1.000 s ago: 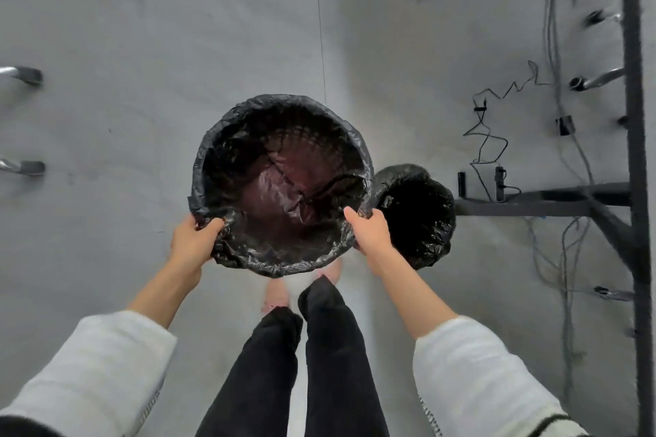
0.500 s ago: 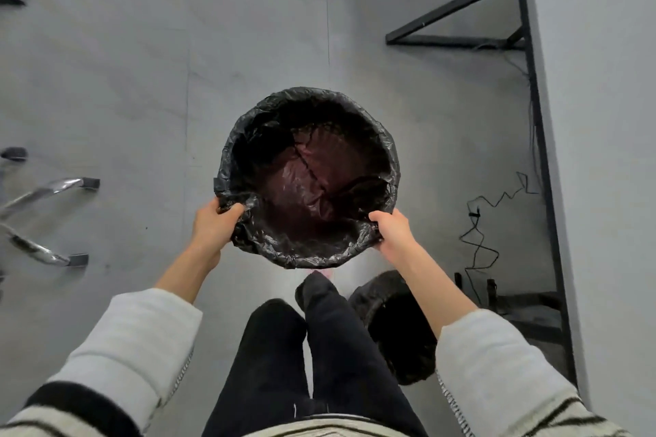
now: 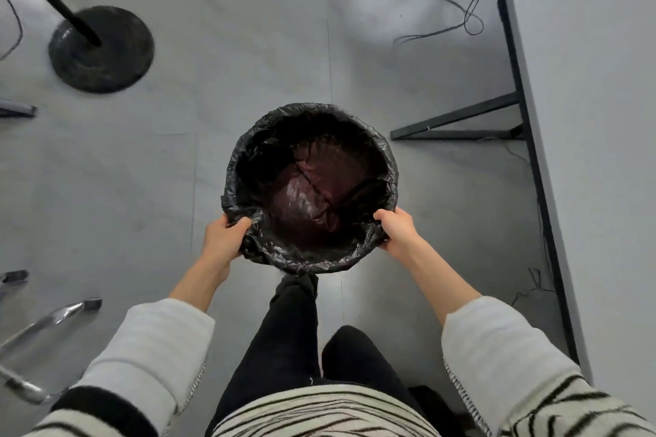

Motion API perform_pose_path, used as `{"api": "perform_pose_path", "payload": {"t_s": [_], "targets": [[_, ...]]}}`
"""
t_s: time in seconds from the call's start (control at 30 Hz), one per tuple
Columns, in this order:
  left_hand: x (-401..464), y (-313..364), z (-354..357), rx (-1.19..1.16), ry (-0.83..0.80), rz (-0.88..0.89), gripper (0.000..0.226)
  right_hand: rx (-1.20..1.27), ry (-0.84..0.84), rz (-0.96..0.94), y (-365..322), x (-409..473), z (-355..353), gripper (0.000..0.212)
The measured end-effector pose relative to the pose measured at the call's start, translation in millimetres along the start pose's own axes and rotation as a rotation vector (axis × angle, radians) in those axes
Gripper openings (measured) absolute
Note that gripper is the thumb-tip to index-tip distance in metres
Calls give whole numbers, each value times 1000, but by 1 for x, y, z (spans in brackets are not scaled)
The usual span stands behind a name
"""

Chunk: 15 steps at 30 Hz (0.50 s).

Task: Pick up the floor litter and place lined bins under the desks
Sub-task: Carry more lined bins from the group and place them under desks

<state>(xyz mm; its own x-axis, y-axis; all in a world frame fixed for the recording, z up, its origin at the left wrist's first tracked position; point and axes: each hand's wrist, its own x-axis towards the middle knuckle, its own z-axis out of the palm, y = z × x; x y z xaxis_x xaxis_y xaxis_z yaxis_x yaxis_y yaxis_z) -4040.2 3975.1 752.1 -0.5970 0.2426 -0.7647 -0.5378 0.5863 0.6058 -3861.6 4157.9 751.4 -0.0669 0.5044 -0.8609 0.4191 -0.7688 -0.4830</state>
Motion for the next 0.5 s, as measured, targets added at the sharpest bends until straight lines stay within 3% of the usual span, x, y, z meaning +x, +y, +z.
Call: {"api": "perform_pose_path", "payload": {"t_s": [0.5], "targets": [[245,370,76,-37,13,58,17,18,-25,-66,-386,168,134,20]]}}
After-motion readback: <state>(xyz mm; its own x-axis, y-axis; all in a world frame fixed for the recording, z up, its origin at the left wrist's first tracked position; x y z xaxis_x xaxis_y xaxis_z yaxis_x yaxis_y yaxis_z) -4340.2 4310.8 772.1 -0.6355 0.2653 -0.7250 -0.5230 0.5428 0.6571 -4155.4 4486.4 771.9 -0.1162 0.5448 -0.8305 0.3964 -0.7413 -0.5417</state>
